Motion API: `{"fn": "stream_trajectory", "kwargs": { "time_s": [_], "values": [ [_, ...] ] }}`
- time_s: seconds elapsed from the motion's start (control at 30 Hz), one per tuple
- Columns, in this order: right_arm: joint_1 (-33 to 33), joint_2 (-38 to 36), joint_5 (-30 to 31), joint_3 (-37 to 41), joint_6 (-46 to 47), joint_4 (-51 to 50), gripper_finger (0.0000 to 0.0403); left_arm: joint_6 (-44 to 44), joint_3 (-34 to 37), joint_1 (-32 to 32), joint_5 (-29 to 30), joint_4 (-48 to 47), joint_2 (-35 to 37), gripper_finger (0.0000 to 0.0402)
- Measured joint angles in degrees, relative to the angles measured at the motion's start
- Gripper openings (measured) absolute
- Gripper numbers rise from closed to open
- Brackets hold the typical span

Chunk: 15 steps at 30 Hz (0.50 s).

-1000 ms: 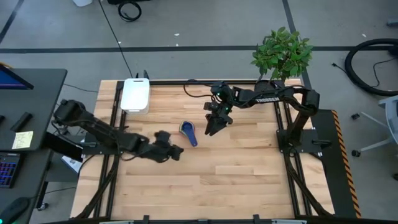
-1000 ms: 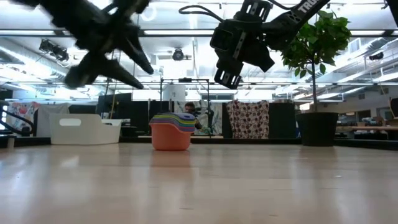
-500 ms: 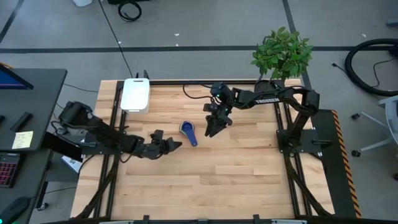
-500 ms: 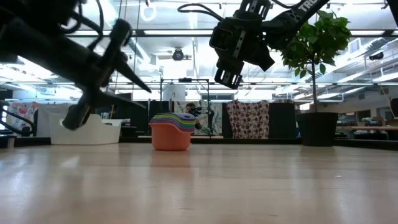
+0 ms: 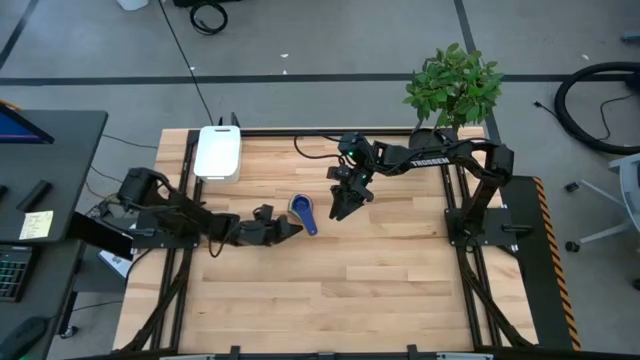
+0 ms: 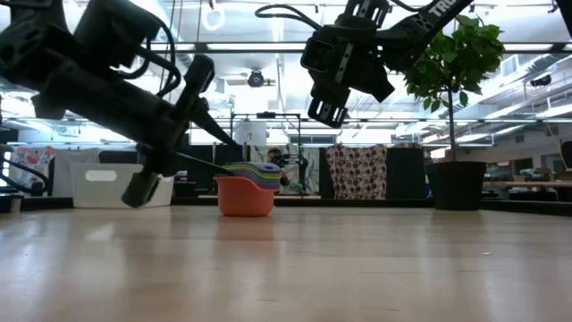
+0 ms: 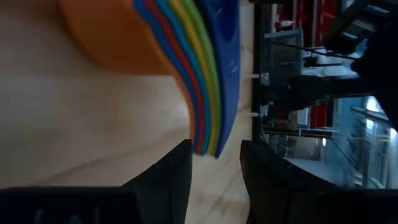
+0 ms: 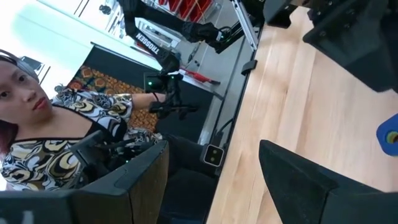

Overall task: Nest measuring cups in basket
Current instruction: Put the stacked of measuring cups into the white bin

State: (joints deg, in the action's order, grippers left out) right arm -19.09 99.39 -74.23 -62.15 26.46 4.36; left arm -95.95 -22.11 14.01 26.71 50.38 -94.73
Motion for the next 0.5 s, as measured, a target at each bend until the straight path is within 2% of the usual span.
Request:
{"fn": "stream_trajectory", "kwargs": {
  "time_s": [0.2, 0.3, 0.43, 0.5],
  "values": [
    [0.0, 0.0, 0.15, 0.0, -0.51, -0.06, 0.0255, 4.57, 0.0, -0.32, -4.63, 2.37, -0.56, 0.0133],
    [0.0, 0.0, 0.24, 0.0, -0.61, -0.09, 0.0255, 3.67, 0.0, -0.34, -7.82, 2.62, -0.4, 0.0093],
    [0.0, 0.0, 0.25, 0.0, -0.66, -0.09, 0.0255, 3.61, 0.0, -0.29, -11.59, 2.58, -0.4, 0.0015],
    [0.0, 0.0, 0.26, 0.0, -0.66, -0.1, 0.0255, 4.81, 0.0, -0.25, -12.45, 2.57, -0.4, 0.0012]
  ]
}}
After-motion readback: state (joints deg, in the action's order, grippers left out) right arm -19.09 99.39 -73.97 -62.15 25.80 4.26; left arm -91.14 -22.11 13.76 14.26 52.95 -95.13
